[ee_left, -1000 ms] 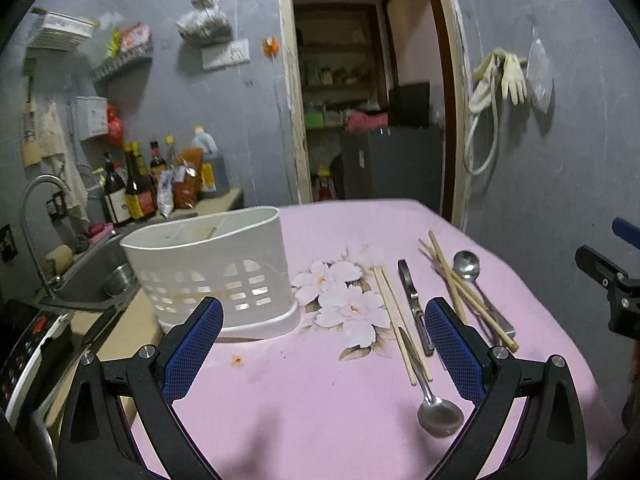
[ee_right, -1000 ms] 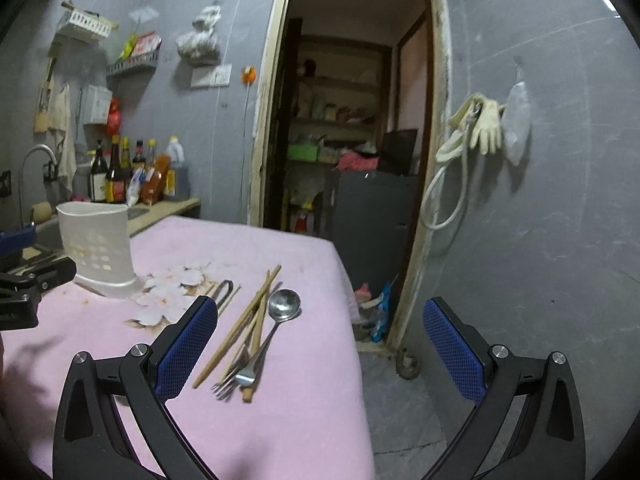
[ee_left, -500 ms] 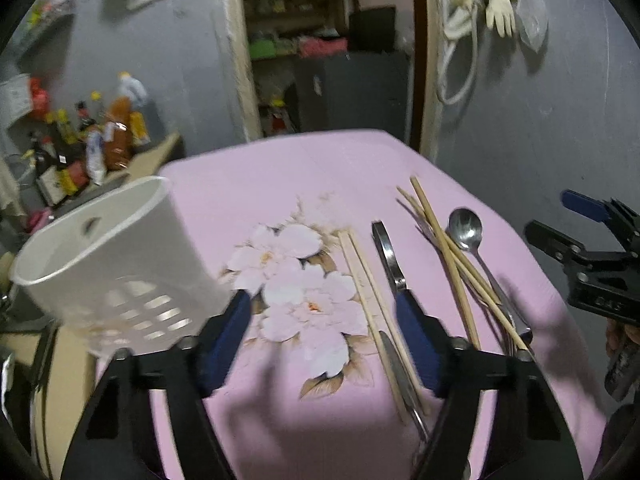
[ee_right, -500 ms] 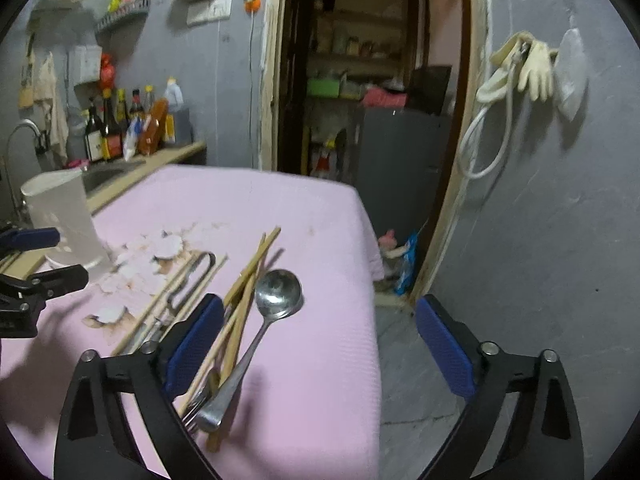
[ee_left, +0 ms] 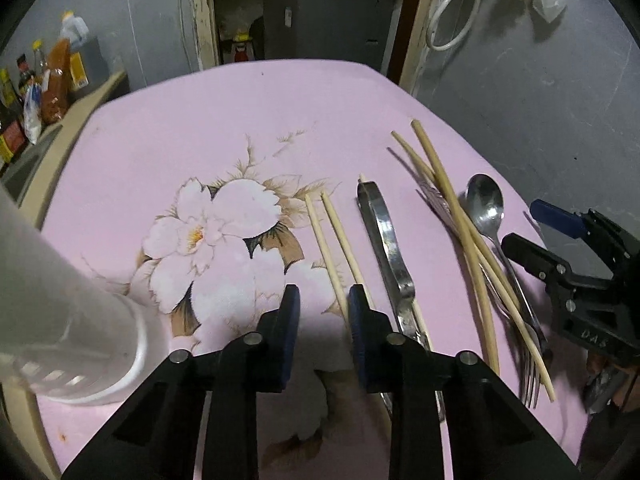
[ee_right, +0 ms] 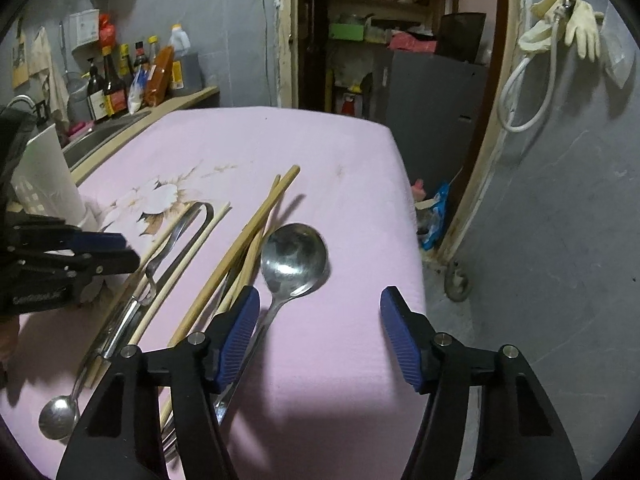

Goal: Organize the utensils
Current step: 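Grasp a wooden chopstick with the left tool while the right tool grasps a steel spoon, then lift the chopstick and spoon and carry both toward the white basket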

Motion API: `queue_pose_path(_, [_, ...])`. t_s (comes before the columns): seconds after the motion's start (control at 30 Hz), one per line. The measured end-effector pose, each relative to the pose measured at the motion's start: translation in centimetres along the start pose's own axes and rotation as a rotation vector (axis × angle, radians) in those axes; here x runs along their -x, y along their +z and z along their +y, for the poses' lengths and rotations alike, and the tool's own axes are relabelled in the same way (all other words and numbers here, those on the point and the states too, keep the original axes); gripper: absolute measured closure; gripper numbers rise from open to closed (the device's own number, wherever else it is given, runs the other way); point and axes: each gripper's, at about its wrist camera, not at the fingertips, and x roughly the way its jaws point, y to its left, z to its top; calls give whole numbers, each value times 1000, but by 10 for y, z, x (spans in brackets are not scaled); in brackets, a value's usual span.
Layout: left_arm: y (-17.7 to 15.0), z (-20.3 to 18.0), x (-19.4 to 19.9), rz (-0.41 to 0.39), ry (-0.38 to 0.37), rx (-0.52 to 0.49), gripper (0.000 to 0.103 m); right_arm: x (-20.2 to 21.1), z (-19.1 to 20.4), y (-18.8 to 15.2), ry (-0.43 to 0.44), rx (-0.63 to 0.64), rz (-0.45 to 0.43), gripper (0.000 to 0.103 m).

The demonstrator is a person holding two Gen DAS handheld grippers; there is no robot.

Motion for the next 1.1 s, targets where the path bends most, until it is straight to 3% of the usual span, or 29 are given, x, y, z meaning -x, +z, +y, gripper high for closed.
queue_pose_path(0.2, [13, 1, -11, 50, -1, 6, 85, -12, 0, 8, 22, 1, 30, 43])
queue_pose_path(0.57, [34, 5, -23, 118, -17, 40, 86, -37, 11, 23, -19, 50, 69, 42])
queue_pose_path(0.73, [34, 4, -21, 118, -14, 52, 98, -40, 9, 25, -17, 33, 75, 42])
queue_pose_path(1.0, [24, 12, -11, 79, -35, 155, 101, -40, 16, 24, -35, 69, 64, 63])
queue_pose_path(1.1, [14, 12, 4, 33, -30, 169, 101, -37, 18, 23, -38, 76, 43, 63])
